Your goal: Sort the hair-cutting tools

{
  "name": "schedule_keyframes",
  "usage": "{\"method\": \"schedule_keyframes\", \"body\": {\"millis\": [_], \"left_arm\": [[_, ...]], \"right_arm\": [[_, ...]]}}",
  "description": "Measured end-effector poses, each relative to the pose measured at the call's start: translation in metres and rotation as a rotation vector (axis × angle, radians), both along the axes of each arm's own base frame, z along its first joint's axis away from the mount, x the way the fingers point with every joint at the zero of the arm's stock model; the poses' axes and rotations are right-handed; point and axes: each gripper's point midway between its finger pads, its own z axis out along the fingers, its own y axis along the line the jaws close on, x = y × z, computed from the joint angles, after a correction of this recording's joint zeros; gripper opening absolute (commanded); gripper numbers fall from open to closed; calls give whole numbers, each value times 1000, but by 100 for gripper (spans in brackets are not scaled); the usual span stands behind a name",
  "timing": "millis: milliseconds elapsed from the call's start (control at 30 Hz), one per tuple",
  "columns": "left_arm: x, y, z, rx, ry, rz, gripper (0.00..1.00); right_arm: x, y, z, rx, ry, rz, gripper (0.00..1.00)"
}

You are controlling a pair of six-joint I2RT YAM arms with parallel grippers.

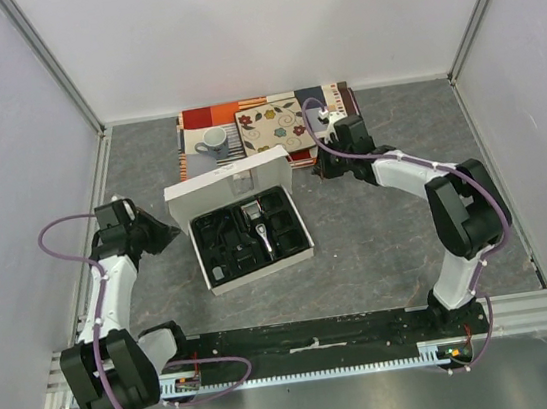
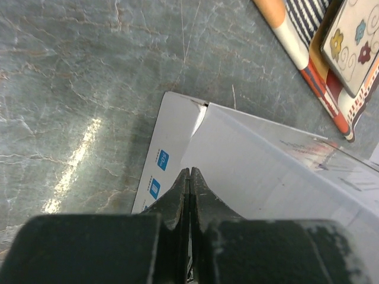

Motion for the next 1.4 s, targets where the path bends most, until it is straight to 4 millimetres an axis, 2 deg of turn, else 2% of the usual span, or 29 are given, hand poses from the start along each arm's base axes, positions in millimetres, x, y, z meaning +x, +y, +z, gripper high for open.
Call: {"method": "schedule_keyframes", "body": {"millis": [300, 400, 633, 933, 1400], "left_arm": [[-11, -14, -25, -53, 46, -43, 2], [-9, -17, -24, -60, 33, -58, 2], [-6, -17, -21, -56, 16, -62, 2], [-6, -17, -18, -51, 6, -61, 2], [0, -22, -11, -57, -33, -85, 2]], "right_arm": [[0, 40, 15, 72, -28, 125, 0], [-5, 53, 17, 82, -33, 161, 0], [-17, 72, 4, 75, -8, 210, 0], [-17, 86, 13, 76, -36, 239, 0], [-19, 88, 12, 55, -37, 238, 0]]}}
